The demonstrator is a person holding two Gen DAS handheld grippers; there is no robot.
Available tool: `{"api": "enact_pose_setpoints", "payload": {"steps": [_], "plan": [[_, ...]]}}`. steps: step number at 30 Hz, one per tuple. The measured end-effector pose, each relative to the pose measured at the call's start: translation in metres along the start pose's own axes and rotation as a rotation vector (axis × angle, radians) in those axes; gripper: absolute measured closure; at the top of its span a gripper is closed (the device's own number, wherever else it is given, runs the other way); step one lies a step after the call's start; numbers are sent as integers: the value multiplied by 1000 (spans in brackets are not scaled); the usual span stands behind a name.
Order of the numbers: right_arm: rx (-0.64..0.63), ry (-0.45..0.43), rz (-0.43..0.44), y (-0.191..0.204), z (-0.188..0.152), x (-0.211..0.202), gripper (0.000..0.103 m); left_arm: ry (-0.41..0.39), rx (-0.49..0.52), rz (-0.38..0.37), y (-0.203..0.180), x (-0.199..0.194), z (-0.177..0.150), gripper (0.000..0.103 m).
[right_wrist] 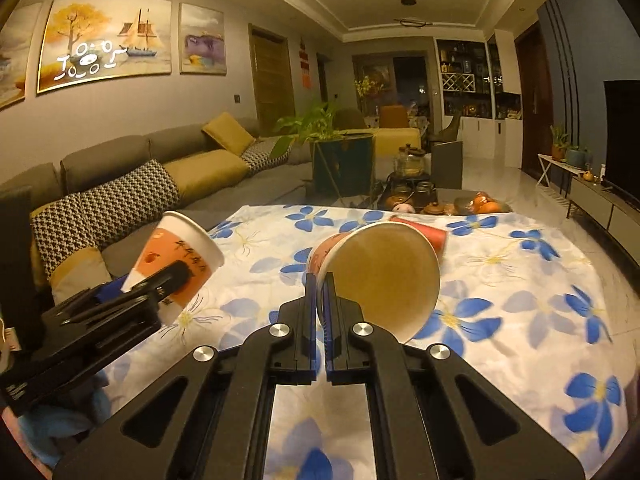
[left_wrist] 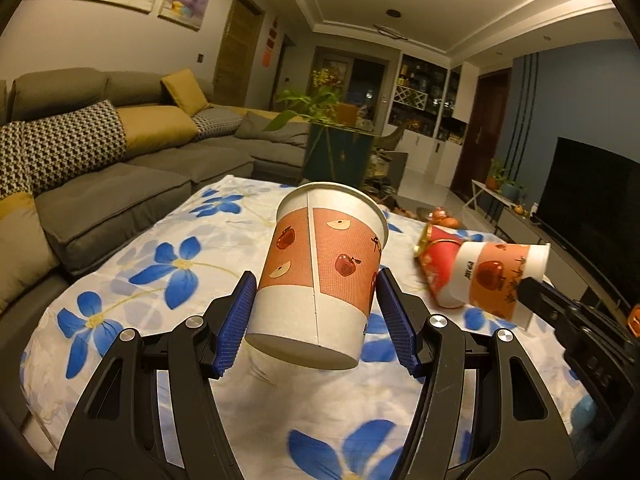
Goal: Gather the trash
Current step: 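Grasp the orange-printed paper cup with the right tool while the left tool holds its cup, then carry both paper cups over the grey bin and open both tools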
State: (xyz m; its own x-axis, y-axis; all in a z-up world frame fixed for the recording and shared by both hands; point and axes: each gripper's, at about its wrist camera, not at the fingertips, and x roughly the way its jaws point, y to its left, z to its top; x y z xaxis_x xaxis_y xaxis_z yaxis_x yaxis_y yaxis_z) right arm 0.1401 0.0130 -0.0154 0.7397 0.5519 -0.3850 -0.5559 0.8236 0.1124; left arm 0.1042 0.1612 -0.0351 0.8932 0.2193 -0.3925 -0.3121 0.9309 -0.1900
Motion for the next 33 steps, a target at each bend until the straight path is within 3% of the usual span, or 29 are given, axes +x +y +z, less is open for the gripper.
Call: {"api": "enact_pose_setpoints", "payload": {"steps": [33], "plan": [[115,-112,-329,-119,-25,-136,99,11,192,-329,-170,-27,-30,43]]}}
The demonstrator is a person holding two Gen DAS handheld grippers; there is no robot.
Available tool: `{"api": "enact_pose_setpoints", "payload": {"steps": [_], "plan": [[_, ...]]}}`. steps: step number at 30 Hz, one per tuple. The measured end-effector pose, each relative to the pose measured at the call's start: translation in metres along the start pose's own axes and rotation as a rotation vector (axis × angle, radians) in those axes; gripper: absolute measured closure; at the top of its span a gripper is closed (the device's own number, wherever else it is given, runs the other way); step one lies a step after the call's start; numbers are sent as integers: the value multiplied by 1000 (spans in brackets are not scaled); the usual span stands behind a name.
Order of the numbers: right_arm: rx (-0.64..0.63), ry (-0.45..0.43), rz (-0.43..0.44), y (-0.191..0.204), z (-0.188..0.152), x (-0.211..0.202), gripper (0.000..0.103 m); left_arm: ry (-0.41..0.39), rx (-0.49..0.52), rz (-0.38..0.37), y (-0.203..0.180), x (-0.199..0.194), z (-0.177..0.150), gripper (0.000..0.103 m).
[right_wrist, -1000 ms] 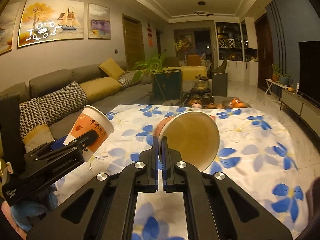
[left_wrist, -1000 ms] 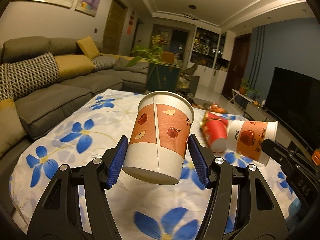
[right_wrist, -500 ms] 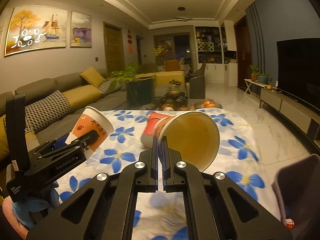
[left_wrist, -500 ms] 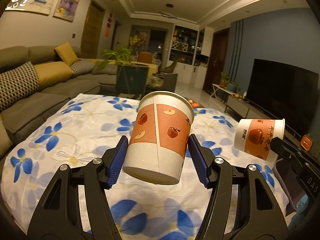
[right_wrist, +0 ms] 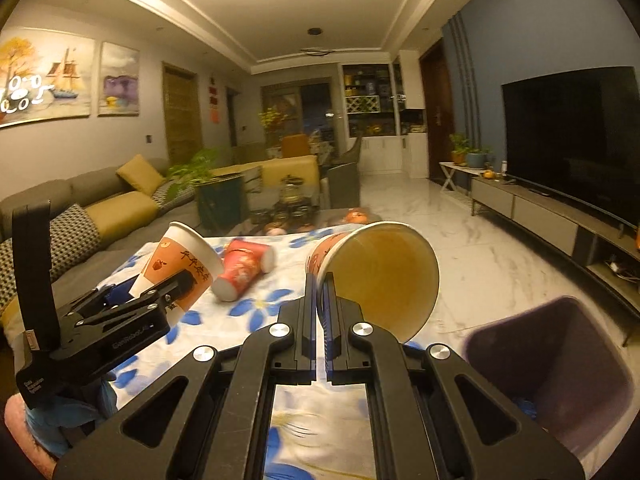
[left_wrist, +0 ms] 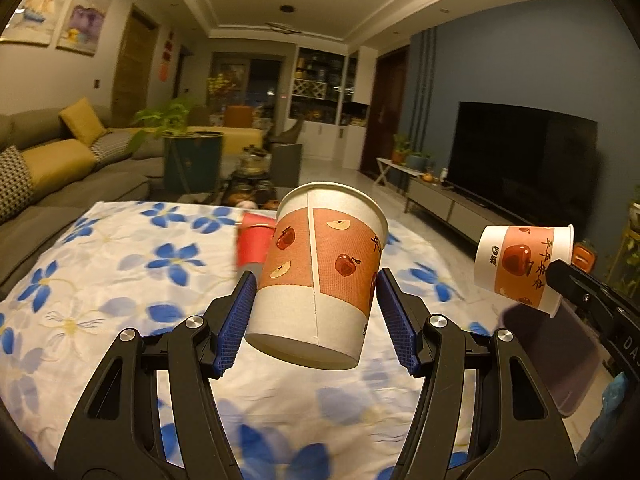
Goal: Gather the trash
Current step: 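Carry both paper cups over the grey bin and open both tools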
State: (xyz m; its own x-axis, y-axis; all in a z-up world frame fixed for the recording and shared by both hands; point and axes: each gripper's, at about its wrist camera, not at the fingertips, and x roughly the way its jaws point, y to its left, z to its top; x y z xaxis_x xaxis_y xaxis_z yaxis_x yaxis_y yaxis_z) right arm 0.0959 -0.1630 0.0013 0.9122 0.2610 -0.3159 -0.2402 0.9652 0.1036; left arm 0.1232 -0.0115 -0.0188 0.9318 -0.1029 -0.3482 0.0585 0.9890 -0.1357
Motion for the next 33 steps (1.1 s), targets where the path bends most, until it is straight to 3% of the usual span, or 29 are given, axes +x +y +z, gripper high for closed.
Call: {"api": "enact_pose_setpoints", "payload": {"steps": [17,24,33], "plan": [[120,-50,-267,-106,-4,-41,99,-6,118,-292,-121,25,-9,42],[162,-39,-333,-131,-14,-47,99,8,165,-396,-168,38,-23,42],[188,-34,-379,-153,-18,-54,99,33,185,-487,-201,52,-35,42]]}}
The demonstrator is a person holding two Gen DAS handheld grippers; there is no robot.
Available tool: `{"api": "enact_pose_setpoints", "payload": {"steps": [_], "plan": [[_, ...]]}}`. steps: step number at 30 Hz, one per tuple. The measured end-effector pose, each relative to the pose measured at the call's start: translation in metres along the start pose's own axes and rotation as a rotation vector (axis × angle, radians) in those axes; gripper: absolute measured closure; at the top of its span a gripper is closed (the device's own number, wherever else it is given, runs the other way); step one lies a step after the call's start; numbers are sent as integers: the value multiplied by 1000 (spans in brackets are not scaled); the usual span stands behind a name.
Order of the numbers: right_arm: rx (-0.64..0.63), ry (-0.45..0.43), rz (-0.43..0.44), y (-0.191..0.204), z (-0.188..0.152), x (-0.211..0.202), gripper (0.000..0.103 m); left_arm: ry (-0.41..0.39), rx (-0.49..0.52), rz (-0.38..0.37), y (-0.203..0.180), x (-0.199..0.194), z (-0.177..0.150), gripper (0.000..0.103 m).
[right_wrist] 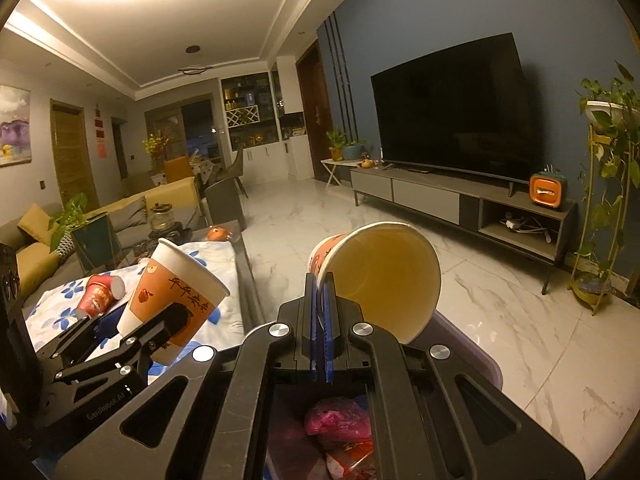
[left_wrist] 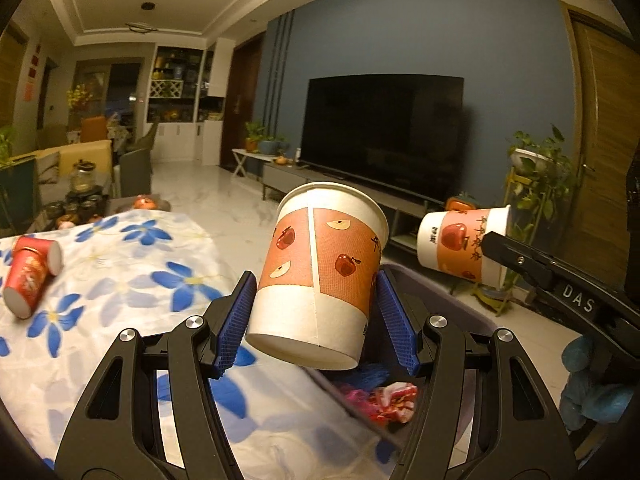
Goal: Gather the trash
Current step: 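Carry both paper cups over the grey bin and open both tools, then move both open tools back over the red cups on the table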
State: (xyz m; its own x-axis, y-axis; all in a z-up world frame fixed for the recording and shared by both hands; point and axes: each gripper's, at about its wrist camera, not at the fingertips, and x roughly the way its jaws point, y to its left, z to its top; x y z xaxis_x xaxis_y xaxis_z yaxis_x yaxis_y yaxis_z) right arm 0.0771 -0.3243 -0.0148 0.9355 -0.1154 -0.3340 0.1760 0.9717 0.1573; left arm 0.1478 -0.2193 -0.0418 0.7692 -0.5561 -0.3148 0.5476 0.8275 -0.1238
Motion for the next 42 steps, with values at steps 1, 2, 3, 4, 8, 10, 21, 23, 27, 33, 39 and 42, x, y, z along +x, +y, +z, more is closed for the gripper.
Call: {"api": "enact_pose_setpoints", "payload": {"steps": [1,2,3,4,8,10,21,23,27,33,39,42], "plan": [[2,0,-5,-1,1,1,99,3,4,-6,-2,4,-1,42],[3,2,-9,-2,1,2,99,6,7,-12,-4,7,-2,42],[6,1,-14,-3,1,4,99,9,9,-18,-5,11,-2,42],[8,1,-18,-4,1,5,99,12,10,-24,-7,12,-1,42],[23,8,-27,-11,3,15,76,32,1,-55,-12,27,-3,42],[34,4,-42,-14,3,18,66,43,-12,-72,-11,32,-5,39],[77,12,-84,-24,0,16,53,74,-67,-27,8,40,-11,13],[73,7,-84,-25,0,16,49,72,-77,-7,13,37,-12,11],[71,-2,-82,-22,1,12,38,65,-93,40,23,27,-13,7],[69,-2,-76,-16,-1,10,30,53,-119,131,43,10,-13,6],[66,0,-66,-9,-1,8,29,56,-144,195,62,-2,-11,6],[51,1,-56,1,-1,8,29,44,-154,232,72,-12,-11,6]]}}
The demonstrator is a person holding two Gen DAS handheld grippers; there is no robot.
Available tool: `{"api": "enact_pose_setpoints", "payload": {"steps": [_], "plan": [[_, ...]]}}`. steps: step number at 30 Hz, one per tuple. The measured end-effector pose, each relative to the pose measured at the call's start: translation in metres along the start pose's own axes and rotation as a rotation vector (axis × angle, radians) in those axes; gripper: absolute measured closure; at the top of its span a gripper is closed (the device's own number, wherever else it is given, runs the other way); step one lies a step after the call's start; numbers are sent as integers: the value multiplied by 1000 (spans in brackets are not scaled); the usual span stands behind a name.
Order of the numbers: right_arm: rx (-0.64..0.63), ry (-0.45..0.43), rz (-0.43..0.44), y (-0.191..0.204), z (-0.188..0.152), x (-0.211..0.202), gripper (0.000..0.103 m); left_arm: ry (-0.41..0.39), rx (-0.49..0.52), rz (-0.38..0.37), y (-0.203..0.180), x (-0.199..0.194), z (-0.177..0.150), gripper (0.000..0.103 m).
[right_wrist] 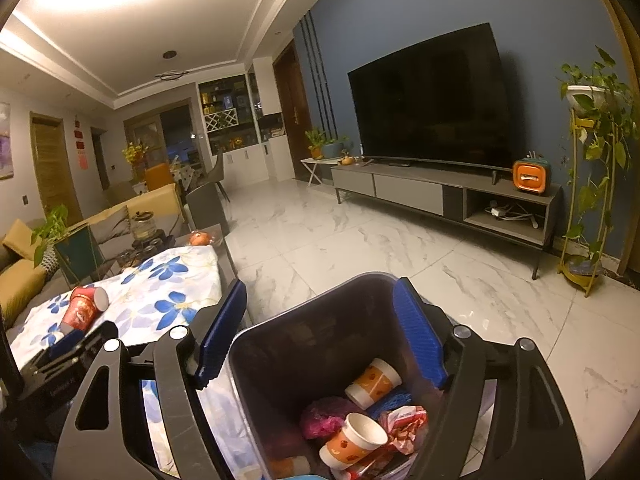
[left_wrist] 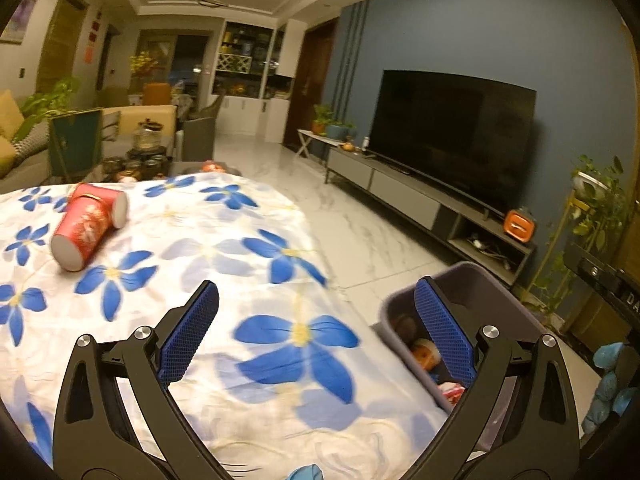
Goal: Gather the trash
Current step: 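Move both open tools back over the red cups on the table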
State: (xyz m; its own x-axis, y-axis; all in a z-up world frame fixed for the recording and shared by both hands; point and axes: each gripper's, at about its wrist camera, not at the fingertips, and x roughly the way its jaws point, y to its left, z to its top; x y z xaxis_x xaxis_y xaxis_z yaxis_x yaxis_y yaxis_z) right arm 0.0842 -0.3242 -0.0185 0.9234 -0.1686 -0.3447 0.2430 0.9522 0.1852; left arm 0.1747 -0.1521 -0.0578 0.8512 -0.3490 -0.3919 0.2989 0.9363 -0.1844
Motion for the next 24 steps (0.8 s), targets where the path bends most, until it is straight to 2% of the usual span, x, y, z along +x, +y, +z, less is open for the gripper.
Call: {"api": "enact_pose_setpoints", "payload": {"steps": [12,18,24], "plan": [[-7,9,110,48,-4,8,20,-47,-9,198,62,-27,8,6],[-33,26,184,86,-5,18,19,-56,-34,321,114,-41,12,6],[-45,30,239,126,-5,29,19,-77,-58,403,158,-49,20,6]]}}
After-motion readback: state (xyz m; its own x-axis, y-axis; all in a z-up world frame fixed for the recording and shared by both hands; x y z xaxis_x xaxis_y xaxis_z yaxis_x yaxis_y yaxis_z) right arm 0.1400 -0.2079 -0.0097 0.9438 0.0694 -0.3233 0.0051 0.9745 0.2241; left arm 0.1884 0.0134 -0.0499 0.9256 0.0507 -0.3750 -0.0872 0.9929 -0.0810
